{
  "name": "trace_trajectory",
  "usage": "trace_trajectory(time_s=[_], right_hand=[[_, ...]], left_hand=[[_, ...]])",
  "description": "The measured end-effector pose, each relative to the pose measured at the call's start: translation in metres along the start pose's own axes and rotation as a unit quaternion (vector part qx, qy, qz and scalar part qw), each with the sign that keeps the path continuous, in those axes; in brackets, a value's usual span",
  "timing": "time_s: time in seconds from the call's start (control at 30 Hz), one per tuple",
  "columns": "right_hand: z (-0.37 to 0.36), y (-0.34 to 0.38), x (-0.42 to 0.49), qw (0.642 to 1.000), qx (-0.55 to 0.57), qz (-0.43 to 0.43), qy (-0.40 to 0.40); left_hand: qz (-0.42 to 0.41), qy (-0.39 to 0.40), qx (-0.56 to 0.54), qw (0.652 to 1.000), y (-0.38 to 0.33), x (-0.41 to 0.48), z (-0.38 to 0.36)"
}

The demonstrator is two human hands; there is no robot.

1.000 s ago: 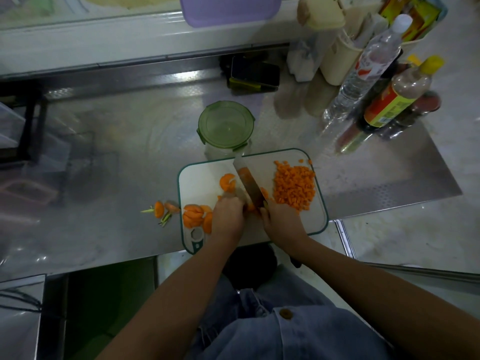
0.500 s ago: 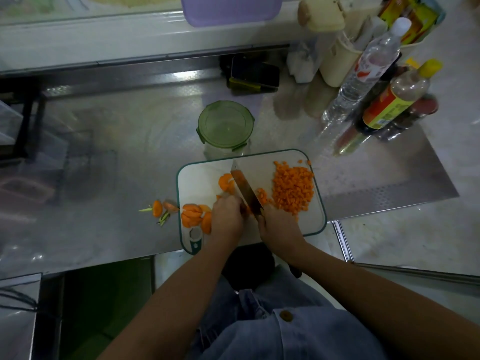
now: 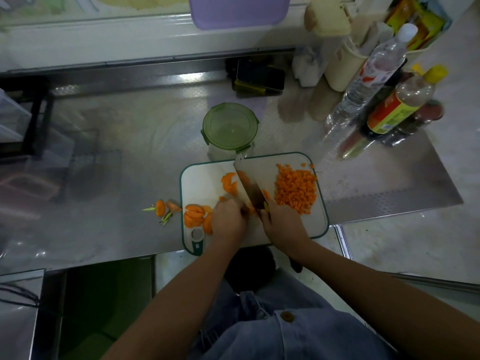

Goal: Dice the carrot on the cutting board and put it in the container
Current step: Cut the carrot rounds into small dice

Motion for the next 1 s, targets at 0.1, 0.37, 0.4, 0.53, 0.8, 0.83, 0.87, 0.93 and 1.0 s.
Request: trace_trajectory(time_s=[0.1,0.37,0.4,0.53,0.8,0.83,0.87,0.93,1.0], right_hand=[[0.001,-0.002,-0.004,1.000,-0.003,-0.004,0.007],[-0.005,-0.004,-0.014,0.999,-0.039,0.001,0.029],[-0.004,-0.006,-0.015,0.999,-0.035,-0.005,0.030],[-0.007,-0.010,-0.015,0.999,-0.042,-0.013,0.025],[-0.021,-0.015,-0.013,0.998,-0.053,-0.022,0.033],[-0.023,-0.016,-0.013,0.998,-0.056,-0.020,0.038],[-0.025,-0.016,-0.013,0.998,-0.053,-0.021,0.041],[-0.025,-0.019,-0.013,0.998,-0.030,-0.033,0.036],[-0.021,-0.025,-0.014,0.999,-0.003,-0.044,0.020]], left_hand=[[0.031,-0.012,0.010,0.999,0.003,-0.001,0.002],[0.036,-0.009,0.006,0.999,-0.001,0.001,0.002],[0.036,-0.011,0.008,0.999,-0.002,0.001,0.001],[0.044,-0.020,0.019,0.999,-0.002,0.003,-0.001],[0.048,-0.013,0.026,0.998,0.003,0.007,-0.006],[0.049,-0.011,0.033,0.998,0.003,0.008,-0.007],[0.049,-0.011,0.037,0.998,0.002,0.008,-0.008],[0.043,-0.012,0.035,0.998,0.001,0.009,-0.008],[0.025,-0.007,0.033,0.999,-0.002,0.010,-0.009]])
Point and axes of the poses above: each hand's wrist, its own x-axis towards the middle knuckle, its own z-axis out of the back of the hand, y = z × x, the point moved 6 cm from there along x, towards the middle knuckle, and after that the axes turned 11 degrees about -z, right-handed, at the moved point
